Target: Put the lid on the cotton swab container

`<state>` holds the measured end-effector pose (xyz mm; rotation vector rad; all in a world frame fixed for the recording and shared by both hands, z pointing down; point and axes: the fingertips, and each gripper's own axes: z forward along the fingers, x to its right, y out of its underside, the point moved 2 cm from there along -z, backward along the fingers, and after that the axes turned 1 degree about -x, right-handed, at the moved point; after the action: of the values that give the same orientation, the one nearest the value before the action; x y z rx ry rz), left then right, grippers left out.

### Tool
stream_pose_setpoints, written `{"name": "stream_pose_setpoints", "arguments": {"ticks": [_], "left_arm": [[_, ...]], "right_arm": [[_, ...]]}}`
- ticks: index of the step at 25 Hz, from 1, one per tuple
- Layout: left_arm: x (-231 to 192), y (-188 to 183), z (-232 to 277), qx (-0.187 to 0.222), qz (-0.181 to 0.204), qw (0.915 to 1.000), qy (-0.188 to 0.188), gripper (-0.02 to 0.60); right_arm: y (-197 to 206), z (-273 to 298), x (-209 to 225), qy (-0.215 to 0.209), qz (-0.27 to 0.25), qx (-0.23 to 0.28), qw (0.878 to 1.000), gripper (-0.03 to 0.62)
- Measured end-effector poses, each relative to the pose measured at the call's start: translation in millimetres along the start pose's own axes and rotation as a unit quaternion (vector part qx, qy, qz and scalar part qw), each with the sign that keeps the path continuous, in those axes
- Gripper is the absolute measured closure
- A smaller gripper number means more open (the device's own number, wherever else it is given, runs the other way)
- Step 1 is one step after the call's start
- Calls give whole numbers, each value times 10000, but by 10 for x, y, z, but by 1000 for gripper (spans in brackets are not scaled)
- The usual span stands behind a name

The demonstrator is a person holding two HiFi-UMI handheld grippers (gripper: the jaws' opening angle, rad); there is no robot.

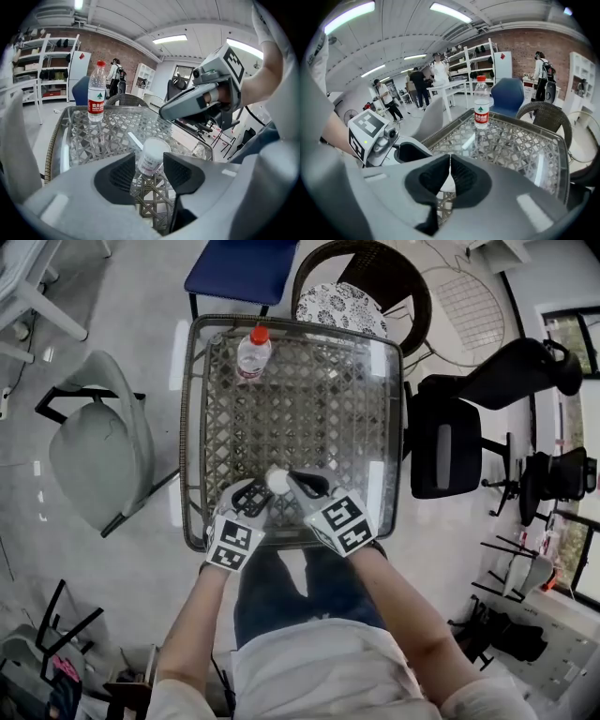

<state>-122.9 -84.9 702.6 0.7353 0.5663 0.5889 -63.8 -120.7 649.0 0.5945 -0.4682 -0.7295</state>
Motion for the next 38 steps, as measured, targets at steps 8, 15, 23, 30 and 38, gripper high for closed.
{"name": "stream_pose_setpoints", "arguments": {"ticks": [8,15,23,30,38], "left_arm": [[7,-529,-481,530,-187,9976,-405,569],[132,-1243,-879,1025,-289,9917,-716,573],[413,-2047,-1333,1647,-180,9814,-974,574],[818,-2731,-1737,2113,167,9711,-1097,574],[1228,-3212,-2163,2651,389,9549,-1279,573]], "right_arm": [[-332,-544,94,58,504,682,9964,585],[-731,-1116,137,76,511,1375,9892,585],[-1159,-1892,184,21,363,2112,9768,583],[-1491,-2604,243,1,140,2660,9639,585],[-1779,-3321,136,-73,-246,3200,9471,585]]}}
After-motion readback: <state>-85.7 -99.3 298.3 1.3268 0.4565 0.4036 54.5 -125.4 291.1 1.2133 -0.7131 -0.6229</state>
